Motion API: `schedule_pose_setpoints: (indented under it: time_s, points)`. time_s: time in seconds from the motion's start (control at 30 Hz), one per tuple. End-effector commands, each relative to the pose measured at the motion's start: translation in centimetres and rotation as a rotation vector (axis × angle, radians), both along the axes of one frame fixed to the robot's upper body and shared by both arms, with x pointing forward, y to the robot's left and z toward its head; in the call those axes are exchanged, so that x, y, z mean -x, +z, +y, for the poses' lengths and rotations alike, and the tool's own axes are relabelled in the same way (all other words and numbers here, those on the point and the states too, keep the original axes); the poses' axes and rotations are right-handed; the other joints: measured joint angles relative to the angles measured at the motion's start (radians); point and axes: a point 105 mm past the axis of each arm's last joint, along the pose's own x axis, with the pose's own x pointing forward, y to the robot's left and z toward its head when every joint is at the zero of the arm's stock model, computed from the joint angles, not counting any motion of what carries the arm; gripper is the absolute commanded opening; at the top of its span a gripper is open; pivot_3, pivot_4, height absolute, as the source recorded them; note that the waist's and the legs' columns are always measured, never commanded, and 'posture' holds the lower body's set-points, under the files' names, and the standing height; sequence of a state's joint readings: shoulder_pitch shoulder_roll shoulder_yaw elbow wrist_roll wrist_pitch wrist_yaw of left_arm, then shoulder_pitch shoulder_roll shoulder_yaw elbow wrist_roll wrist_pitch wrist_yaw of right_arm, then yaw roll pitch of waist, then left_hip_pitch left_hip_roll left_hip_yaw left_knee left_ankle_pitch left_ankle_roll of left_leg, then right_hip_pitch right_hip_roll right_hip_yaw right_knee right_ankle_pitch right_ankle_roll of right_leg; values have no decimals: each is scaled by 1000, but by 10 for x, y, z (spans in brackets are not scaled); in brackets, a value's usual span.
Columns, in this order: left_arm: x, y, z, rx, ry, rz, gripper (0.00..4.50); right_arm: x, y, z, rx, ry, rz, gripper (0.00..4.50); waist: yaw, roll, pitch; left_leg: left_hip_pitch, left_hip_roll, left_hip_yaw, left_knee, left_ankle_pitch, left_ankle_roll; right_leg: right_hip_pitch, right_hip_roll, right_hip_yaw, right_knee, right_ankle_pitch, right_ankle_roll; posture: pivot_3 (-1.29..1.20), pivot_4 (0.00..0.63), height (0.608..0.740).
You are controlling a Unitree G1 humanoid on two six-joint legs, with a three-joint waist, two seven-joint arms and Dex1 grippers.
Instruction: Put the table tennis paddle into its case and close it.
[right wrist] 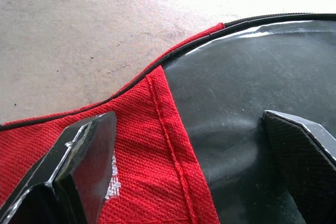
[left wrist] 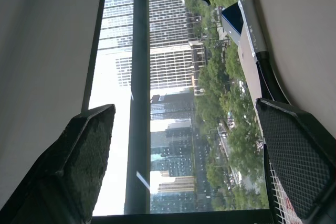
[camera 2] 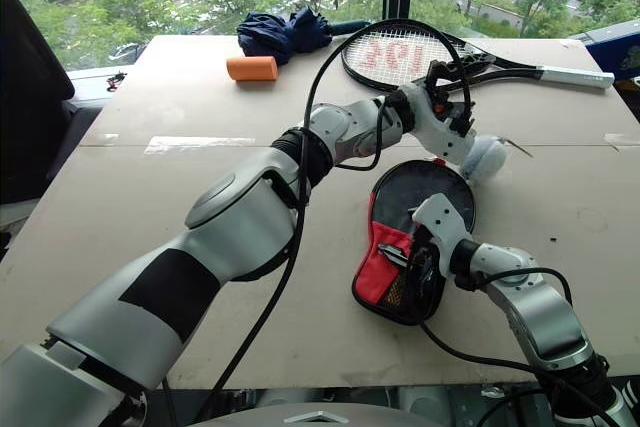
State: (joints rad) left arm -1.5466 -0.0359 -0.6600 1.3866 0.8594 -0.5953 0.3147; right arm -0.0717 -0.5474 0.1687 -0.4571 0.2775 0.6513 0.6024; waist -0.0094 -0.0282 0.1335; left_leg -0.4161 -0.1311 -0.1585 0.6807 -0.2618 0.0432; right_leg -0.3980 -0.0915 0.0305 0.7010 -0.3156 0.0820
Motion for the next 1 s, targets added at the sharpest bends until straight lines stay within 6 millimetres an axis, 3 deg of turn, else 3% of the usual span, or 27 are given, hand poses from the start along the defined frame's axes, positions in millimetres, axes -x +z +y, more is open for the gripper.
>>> schedule_pose_setpoints:
  time_s: [0.03, 0.2, 0.4, 0.5, 0.63, 0.83, 1.0]
  points:
    - [-10, 32, 12, 287, 12, 275, 4455, 11, -32, -4, 32, -4, 144, 4500, -1, 0, 0, 0, 0, 0, 0, 0, 0, 0, 0, -1, 0, 0, 0, 0, 150, 726]
    - [-31, 10, 40, 490, -14, 815, 4455, 6, -15, -9, -15, -13, 103, 4500, -2, 2, -1, 0, 0, 0, 0, 0, 0, 0, 0, -3, 0, 0, 0, 0, 150, 726]
    - [-16, -34, 55, 437, -237, 1221, 4455, 6, 11, -20, -98, -18, 62, 4500, -2, 2, -1, -1, 0, -1, 2, 0, 0, 0, -1, -5, 1, 0, 0, 0, 150, 726]
    - [-7, -62, 60, 331, -249, 1290, 4455, 9, 29, -25, -159, 12, 26, 4500, -2, 2, -1, -1, 0, -2, 3, 0, 0, 0, -1, -5, 1, 0, 0, 0, 150, 726]
    - [3, -82, 59, 245, -266, 1333, 4455, 7, 57, -42, -196, 14, -32, 4500, -4, 2, -1, -1, 0, -1, 3, 0, 0, 0, -1, -4, 2, 0, 0, 0, 150, 726]
    - [25, -126, 52, -21, -232, 1322, 4455, -24, 105, -96, -155, -140, -173, 4500, -3, 2, -1, -1, 0, -1, 3, 0, 0, 0, -1, -3, 2, 0, 0, 0, 150, 726]
    - [38, -152, 44, -135, -212, 1312, 4455, -61, 107, -124, -35, -294, -222, 4500, -4, 2, -1, -1, 0, -1, 3, 0, 0, 0, -1, 0, 2, 0, 0, 0, 150, 726]
